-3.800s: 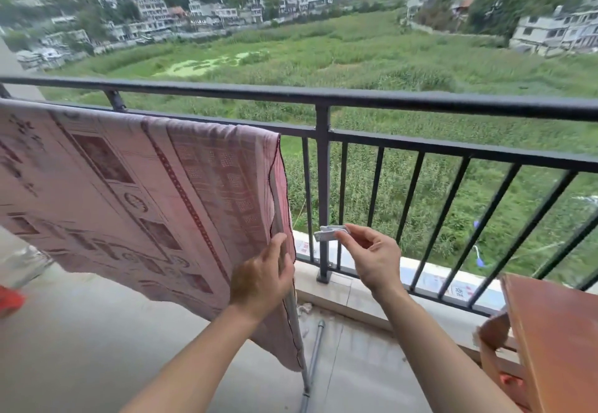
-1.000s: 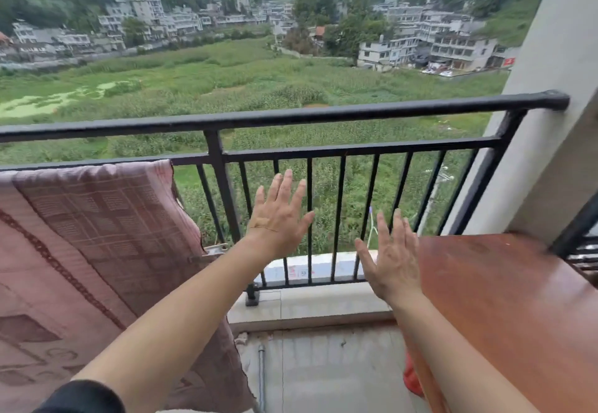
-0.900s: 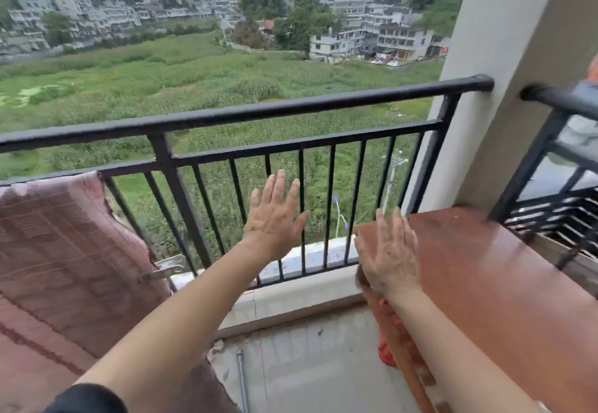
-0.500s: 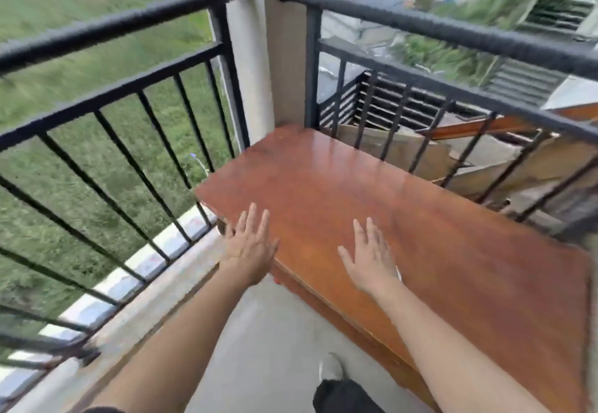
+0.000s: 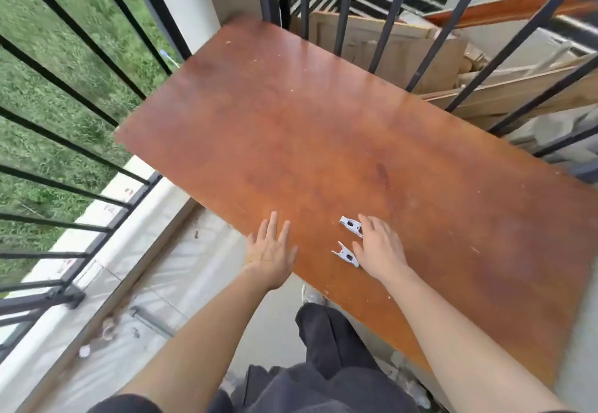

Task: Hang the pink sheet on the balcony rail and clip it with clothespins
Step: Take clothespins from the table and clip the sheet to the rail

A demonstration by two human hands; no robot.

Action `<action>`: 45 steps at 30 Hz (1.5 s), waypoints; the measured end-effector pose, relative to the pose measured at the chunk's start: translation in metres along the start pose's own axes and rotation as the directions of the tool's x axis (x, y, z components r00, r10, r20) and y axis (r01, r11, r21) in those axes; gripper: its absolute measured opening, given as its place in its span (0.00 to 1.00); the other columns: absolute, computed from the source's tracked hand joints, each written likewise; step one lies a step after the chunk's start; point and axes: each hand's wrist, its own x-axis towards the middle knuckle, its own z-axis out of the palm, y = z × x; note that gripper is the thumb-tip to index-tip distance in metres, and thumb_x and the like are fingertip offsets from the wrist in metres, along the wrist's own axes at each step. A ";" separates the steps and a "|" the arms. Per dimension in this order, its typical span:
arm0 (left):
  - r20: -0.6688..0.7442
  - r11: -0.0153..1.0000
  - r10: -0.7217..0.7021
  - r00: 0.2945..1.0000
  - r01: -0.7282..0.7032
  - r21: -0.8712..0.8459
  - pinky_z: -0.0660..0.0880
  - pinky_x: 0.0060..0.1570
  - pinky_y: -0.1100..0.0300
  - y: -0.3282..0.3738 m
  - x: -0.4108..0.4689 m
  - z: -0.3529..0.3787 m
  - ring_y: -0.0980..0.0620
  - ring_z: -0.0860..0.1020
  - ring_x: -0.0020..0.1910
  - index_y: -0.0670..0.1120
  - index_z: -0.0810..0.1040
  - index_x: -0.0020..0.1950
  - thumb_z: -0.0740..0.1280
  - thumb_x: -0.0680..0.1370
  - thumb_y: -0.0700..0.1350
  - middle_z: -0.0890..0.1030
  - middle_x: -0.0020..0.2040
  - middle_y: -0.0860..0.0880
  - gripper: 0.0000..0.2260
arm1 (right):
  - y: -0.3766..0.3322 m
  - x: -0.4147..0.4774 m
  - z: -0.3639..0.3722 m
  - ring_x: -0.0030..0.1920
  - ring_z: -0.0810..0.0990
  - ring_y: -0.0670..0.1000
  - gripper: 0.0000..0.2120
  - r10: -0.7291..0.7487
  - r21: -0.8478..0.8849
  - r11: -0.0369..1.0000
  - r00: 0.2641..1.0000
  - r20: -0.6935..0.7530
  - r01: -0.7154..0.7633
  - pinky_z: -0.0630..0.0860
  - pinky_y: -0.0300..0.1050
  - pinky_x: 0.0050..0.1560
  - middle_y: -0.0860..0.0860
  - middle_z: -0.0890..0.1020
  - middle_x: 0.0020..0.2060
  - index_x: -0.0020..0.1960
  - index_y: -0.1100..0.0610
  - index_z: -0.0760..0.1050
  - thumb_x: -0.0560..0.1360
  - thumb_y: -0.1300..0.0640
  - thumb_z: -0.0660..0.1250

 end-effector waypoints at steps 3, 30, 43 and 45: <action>0.201 0.999 -0.042 0.979 0.045 -0.014 0.51 0.74 0.41 -0.006 0.011 0.017 0.46 0.44 0.79 0.50 0.46 0.79 0.44 0.82 0.60 0.44 0.80 0.48 0.28 | 0.005 0.019 0.011 0.71 0.69 0.56 0.29 0.012 -0.060 0.998 0.999 0.045 -0.009 0.65 0.52 0.70 0.54 0.71 0.69 0.76 0.57 0.62 0.79 0.48 0.65; -0.024 0.527 -0.775 0.632 0.625 -0.575 0.61 0.71 0.47 -0.207 -0.251 0.047 0.45 0.56 0.76 0.48 0.55 0.77 0.56 0.81 0.55 0.50 0.80 0.47 0.27 | -0.339 -0.048 0.013 0.50 0.80 0.54 0.17 -0.652 0.402 0.657 0.748 -0.120 0.637 0.70 0.40 0.55 0.56 0.79 0.53 0.62 0.58 0.79 0.75 0.53 0.72; 0.027 0.466 -0.848 0.530 0.768 -0.439 0.73 0.46 0.50 -0.299 -0.405 0.171 0.43 0.74 0.56 0.50 0.63 0.70 0.61 0.75 0.44 0.72 0.59 0.48 0.23 | -0.468 -0.178 0.124 0.51 0.79 0.59 0.11 -0.917 0.219 0.399 0.389 0.088 0.890 0.73 0.52 0.55 0.57 0.81 0.47 0.59 0.58 0.81 0.78 0.56 0.68; -0.094 0.615 -0.775 0.626 0.710 -0.344 0.75 0.47 0.52 -0.308 -0.403 0.171 0.43 0.73 0.56 0.48 0.70 0.64 0.65 0.72 0.43 0.73 0.59 0.47 0.21 | -0.476 -0.177 0.139 0.52 0.79 0.59 0.10 -0.931 0.219 0.362 0.339 0.135 0.906 0.73 0.52 0.55 0.57 0.82 0.47 0.57 0.59 0.81 0.79 0.56 0.68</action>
